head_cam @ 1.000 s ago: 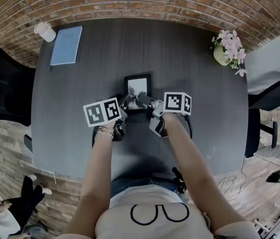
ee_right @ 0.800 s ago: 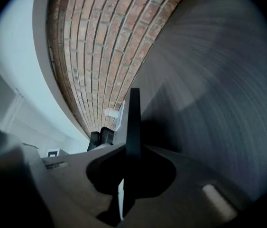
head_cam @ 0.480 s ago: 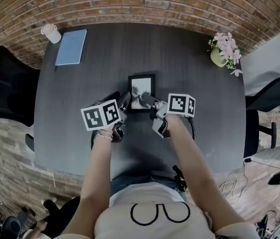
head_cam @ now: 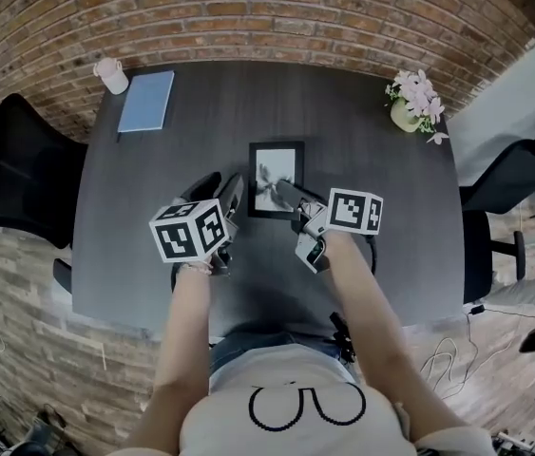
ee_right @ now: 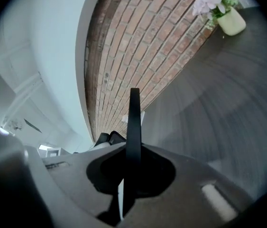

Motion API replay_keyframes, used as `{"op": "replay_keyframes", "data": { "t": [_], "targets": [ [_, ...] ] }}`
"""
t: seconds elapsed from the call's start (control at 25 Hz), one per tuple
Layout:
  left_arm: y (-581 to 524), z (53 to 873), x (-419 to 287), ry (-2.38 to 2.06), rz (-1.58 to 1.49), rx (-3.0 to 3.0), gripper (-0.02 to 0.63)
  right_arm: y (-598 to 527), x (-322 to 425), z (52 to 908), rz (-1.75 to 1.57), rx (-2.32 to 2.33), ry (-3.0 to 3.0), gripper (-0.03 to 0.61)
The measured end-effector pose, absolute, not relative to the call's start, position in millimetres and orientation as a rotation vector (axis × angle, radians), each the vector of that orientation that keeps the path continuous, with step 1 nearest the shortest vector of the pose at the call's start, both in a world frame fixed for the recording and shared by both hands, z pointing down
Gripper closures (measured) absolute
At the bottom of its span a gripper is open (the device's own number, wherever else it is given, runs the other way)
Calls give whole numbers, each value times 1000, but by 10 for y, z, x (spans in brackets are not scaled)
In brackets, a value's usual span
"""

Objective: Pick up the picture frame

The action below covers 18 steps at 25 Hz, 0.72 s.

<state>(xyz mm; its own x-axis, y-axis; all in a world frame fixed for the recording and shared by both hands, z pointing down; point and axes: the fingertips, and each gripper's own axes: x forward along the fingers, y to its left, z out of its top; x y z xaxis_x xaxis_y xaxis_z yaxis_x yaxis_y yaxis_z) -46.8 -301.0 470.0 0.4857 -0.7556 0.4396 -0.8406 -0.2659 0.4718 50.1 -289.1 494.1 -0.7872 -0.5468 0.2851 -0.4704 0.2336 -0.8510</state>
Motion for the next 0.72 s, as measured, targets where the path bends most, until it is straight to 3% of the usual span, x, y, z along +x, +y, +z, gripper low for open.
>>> {"op": "replay_keyframes", "data": {
  "t": [0.72],
  "targets": [
    [-2284, 3494, -698, -1452, 27, 2530, 437, -2137, 447, 3620, -1033, -1087, 2498, 565]
  ]
}}
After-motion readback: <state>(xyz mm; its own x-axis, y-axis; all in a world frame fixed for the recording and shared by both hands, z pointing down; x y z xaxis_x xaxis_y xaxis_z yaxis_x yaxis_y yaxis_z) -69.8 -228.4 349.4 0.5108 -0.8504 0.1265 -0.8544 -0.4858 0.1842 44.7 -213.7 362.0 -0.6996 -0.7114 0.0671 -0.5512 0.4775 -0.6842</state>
